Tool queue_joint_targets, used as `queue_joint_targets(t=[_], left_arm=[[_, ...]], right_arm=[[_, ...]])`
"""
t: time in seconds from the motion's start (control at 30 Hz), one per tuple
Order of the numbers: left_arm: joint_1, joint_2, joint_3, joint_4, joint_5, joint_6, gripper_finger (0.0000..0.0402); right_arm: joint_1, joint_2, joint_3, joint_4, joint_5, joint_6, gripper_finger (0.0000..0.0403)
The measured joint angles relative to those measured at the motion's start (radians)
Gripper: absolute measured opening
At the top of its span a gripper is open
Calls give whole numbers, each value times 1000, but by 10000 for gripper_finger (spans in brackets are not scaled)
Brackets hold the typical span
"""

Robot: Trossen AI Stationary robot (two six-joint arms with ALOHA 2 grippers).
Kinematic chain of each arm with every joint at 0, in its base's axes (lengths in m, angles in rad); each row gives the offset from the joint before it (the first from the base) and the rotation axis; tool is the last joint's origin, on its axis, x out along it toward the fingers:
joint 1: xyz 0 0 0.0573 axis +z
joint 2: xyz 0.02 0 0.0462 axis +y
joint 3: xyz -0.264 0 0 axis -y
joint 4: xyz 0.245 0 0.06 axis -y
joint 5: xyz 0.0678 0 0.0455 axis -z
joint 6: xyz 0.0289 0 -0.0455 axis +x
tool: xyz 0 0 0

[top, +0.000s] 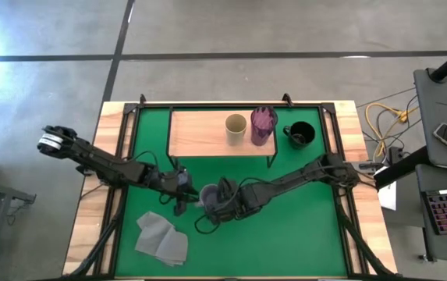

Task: Stack small to large cups/mugs on shelf
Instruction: Put the purple mug on the shelf

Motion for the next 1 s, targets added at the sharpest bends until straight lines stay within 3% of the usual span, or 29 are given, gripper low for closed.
queue_joint_targets(t=[0.7,1.0], left_arm=[[-38,0,-1,13,-1,-26,105],[-50,-2,-1,20,1,-26,105]], right_arm=[[-85,0,0,-9,12,-131,43],[-84,-9,0,-120,28,-131,43]])
